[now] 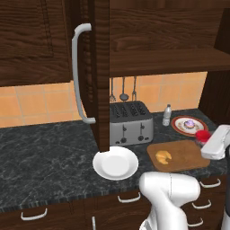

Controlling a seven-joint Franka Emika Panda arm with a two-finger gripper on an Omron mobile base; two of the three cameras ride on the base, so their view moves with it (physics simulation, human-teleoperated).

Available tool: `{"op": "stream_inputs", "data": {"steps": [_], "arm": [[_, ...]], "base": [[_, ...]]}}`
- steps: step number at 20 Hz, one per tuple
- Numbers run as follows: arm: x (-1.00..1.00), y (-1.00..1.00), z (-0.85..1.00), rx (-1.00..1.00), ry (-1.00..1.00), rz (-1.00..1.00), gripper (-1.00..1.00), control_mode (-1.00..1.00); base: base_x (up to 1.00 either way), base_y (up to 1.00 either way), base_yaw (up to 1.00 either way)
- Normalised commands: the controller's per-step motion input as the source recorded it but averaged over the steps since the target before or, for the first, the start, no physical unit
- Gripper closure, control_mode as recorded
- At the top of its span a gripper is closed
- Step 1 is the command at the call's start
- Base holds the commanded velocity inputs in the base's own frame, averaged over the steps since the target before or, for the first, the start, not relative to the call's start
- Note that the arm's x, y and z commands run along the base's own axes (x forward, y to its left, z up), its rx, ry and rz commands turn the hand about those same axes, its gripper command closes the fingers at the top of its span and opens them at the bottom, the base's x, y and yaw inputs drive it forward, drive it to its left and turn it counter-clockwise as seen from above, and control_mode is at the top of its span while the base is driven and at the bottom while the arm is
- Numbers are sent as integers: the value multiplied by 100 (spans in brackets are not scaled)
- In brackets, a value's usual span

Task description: From the different types of pastries on the counter, select a croissant and place it on the cutting board. Then retrieve a jar of jam from the cabinet and place it alongside the croissant on the cutting board.

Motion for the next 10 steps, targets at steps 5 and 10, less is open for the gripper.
{"op": "stream_inputs", "data": {"steps": [5,10], "arm": [[44,-23,-60,25,0,1,100,-100],[45,-9,-64,11,2,0,100,-100]], "base": [[0,0,0],[0,0,0]]}}
